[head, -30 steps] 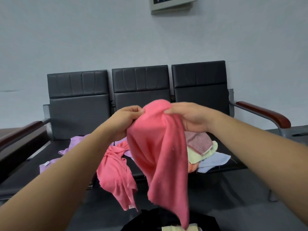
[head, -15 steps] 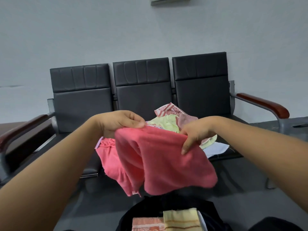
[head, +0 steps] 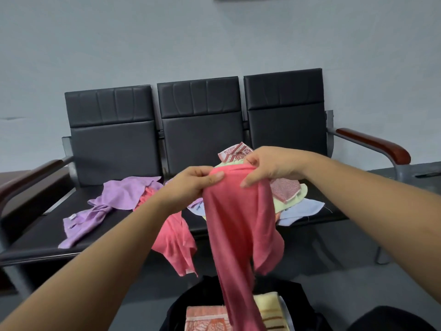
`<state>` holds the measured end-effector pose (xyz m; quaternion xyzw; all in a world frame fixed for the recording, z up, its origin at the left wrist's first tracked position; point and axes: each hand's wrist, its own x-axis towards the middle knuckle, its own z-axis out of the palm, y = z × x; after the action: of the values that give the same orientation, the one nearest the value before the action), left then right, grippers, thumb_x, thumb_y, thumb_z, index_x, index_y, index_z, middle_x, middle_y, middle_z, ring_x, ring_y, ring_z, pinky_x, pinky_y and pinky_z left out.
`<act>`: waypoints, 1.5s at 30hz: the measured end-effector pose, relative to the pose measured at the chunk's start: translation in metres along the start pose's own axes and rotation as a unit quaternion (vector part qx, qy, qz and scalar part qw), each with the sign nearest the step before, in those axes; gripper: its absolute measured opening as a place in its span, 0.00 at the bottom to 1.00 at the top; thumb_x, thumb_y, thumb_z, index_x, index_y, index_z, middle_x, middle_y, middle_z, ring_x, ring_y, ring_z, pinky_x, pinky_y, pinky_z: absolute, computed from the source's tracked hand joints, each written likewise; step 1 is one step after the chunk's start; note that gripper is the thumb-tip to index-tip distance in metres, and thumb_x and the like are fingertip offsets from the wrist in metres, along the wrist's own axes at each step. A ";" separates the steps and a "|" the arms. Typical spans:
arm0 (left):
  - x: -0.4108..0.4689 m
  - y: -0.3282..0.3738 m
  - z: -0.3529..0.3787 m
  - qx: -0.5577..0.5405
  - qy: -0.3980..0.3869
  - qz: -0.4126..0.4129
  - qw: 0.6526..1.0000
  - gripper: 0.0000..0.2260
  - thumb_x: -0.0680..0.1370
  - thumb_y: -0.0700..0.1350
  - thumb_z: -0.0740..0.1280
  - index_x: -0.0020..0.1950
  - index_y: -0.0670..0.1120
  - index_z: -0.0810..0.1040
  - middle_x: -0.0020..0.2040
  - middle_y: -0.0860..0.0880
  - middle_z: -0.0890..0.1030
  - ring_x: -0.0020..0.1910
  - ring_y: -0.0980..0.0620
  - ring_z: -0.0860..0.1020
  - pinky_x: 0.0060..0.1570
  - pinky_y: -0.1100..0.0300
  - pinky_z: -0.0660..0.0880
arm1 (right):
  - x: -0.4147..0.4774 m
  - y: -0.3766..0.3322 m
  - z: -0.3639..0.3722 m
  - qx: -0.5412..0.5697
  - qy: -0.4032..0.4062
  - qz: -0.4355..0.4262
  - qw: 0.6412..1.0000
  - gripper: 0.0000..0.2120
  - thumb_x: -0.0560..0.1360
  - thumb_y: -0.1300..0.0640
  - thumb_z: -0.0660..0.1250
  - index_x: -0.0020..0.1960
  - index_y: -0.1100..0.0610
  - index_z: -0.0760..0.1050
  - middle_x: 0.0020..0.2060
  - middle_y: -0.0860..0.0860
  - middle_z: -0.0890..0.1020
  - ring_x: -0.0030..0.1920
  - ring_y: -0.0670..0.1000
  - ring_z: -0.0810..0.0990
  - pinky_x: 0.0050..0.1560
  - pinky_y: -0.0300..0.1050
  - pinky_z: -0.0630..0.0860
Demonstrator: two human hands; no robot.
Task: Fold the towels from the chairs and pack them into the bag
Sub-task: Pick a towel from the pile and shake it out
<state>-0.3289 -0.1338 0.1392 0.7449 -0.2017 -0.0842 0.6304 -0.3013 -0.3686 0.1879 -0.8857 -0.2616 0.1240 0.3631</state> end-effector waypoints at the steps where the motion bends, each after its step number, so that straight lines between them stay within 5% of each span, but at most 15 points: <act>1: 0.000 0.000 -0.003 -0.023 0.005 0.009 1.000 0.17 0.79 0.46 0.68 0.56 0.31 0.78 0.43 0.45 0.82 0.41 0.53 0.79 0.45 0.62 0.77 | -0.001 0.008 -0.003 0.011 -0.024 0.019 0.999 0.13 0.69 0.56 0.80 0.41 0.58 0.76 0.36 0.53 0.77 0.38 0.50 0.76 0.42 0.44 0.73; 5: 0.001 -0.010 -0.012 -0.067 0.005 0.014 0.998 0.15 0.80 0.46 0.66 0.54 0.33 0.76 0.47 0.42 0.74 0.45 0.48 0.73 0.48 0.58 0.71 | -0.006 0.034 -0.013 0.004 -0.059 0.069 0.996 0.11 0.71 0.56 0.79 0.46 0.63 0.83 0.42 0.54 0.86 0.42 0.53 0.84 0.48 0.48 0.79; 8: 0.005 -0.016 -0.013 -0.039 0.081 0.003 0.996 0.13 0.82 0.42 0.65 0.38 0.48 0.80 0.35 0.51 0.75 0.35 0.55 0.72 0.36 0.65 0.72 | -0.006 0.047 -0.020 0.025 -0.034 0.083 0.996 0.11 0.70 0.58 0.79 0.50 0.60 0.84 0.44 0.53 0.86 0.46 0.53 0.84 0.49 0.49 0.79; 11: 0.008 -0.021 -0.015 -0.037 0.187 -0.024 0.981 0.14 0.82 0.40 0.64 0.37 0.48 0.79 0.29 0.55 0.74 0.29 0.55 0.70 0.28 0.64 0.68 | 0.000 0.057 -0.020 0.163 0.043 0.064 0.984 0.13 0.70 0.62 0.79 0.51 0.60 0.78 0.45 0.56 0.82 0.46 0.54 0.83 0.49 0.47 0.80; 14: 0.010 -0.027 -0.018 0.039 0.177 -0.048 0.982 0.09 0.80 0.43 0.69 0.39 0.49 0.80 0.33 0.54 0.78 0.33 0.54 0.75 0.36 0.60 0.72 | 0.008 0.045 -0.012 0.275 0.102 -0.010 0.956 0.06 0.72 0.64 0.76 0.48 0.60 0.82 0.43 0.54 0.85 0.46 0.54 0.84 0.49 0.46 0.81; 15: 0.009 -0.024 -0.013 0.050 0.157 -0.046 0.985 0.02 0.79 0.44 0.71 0.48 0.48 0.81 0.41 0.54 0.81 0.40 0.54 0.79 0.43 0.59 0.76 | 0.010 0.038 -0.009 0.273 0.105 -0.037 0.956 0.07 0.73 0.64 0.76 0.50 0.60 0.83 0.44 0.54 0.86 0.46 0.54 0.85 0.50 0.47 0.81; 17: 0.011 -0.018 -0.005 0.046 0.111 -0.009 0.993 0.16 0.78 0.49 0.72 0.64 0.47 0.77 0.57 0.55 0.83 0.56 0.57 0.81 0.59 0.57 0.78 | 0.014 0.022 -0.001 0.206 0.090 -0.072 0.972 0.11 0.74 0.62 0.75 0.56 0.63 0.83 0.49 0.59 0.87 0.49 0.58 0.86 0.54 0.51 0.81; 19: 0.015 -0.005 0.004 0.054 0.077 0.026 0.995 0.22 0.76 0.52 0.70 0.68 0.48 0.75 0.61 0.52 0.82 0.57 0.57 0.81 0.57 0.62 0.78 | 0.017 0.008 0.006 0.108 0.063 -0.086 0.988 0.08 0.75 0.59 0.75 0.53 0.61 0.84 0.45 0.57 0.86 0.42 0.55 0.83 0.45 0.50 0.79; 21: 0.017 0.007 0.008 0.096 0.055 0.034 0.993 0.19 0.75 0.53 0.71 0.64 0.48 0.80 0.55 0.47 0.84 0.51 0.55 0.81 0.52 0.62 0.76 | 0.021 0.002 0.012 0.058 0.057 -0.096 0.992 0.05 0.74 0.56 0.76 0.48 0.56 0.86 0.38 0.56 0.81 0.38 0.53 0.73 0.40 0.51 0.69; 25: 0.021 0.006 -0.006 0.218 0.076 0.050 0.972 0.08 0.78 0.53 0.71 0.48 0.50 0.86 0.44 0.46 0.85 0.43 0.56 0.78 0.51 0.56 0.74 | 0.023 0.006 0.014 0.022 0.057 -0.076 0.995 0.08 0.73 0.56 0.78 0.42 0.58 0.82 0.34 0.52 0.77 0.36 0.48 0.73 0.39 0.45 0.69; 28: 0.025 0.004 -0.014 0.258 0.115 0.050 0.958 0.06 0.80 0.49 0.71 0.46 0.50 0.86 0.40 0.53 0.85 0.39 0.61 0.78 0.49 0.62 0.74 | 0.025 0.021 0.016 -0.039 0.033 -0.046 0.998 0.13 0.72 0.54 0.78 0.35 0.56 0.77 0.29 0.46 0.74 0.30 0.44 0.70 0.34 0.39 0.68; 31: 0.026 0.002 -0.021 0.319 0.150 0.016 0.936 0.07 0.81 0.48 0.69 0.46 0.49 0.85 0.31 0.61 0.80 0.29 0.65 0.74 0.35 0.71 0.68 | 0.027 0.046 0.017 -0.121 0.017 0.011 0.992 0.18 0.71 0.51 0.79 0.35 0.58 0.73 0.31 0.50 0.69 0.31 0.47 0.66 0.32 0.41 0.62; 38: 0.022 0.001 -0.049 0.389 0.234 -0.021 0.891 0.08 0.81 0.47 0.66 0.46 0.48 0.83 0.36 0.54 0.80 0.37 0.54 0.77 0.44 0.57 0.72 | 0.016 0.101 0.000 -0.156 0.015 0.114 0.981 0.16 0.71 0.52 0.79 0.41 0.64 0.80 0.34 0.52 0.75 0.36 0.50 0.72 0.38 0.45 0.68; 42: 0.020 -0.005 -0.068 0.428 0.260 -0.035 0.865 0.09 0.81 0.47 0.65 0.42 0.49 0.81 0.35 0.52 0.79 0.38 0.49 0.78 0.39 0.58 0.73 | 0.010 0.118 -0.009 -0.121 0.095 0.126 0.980 0.17 0.73 0.55 0.77 0.34 0.61 0.74 0.30 0.52 0.71 0.33 0.51 0.67 0.36 0.45 0.65; 45: 0.019 -0.013 -0.083 0.548 0.221 -0.064 0.804 0.16 0.82 0.48 0.64 0.33 0.54 0.72 0.34 0.52 0.74 0.41 0.46 0.76 0.38 0.57 0.68 | 0.011 0.126 -0.014 -0.102 0.173 0.108 0.974 0.08 0.75 0.57 0.75 0.40 0.60 0.82 0.36 0.55 0.82 0.38 0.54 0.77 0.41 0.48 0.73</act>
<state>-0.2777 -0.0648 0.1444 0.9760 -0.0207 0.1672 0.1380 -0.2394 -0.4469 0.1084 -0.9491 -0.1093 -0.0204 0.2946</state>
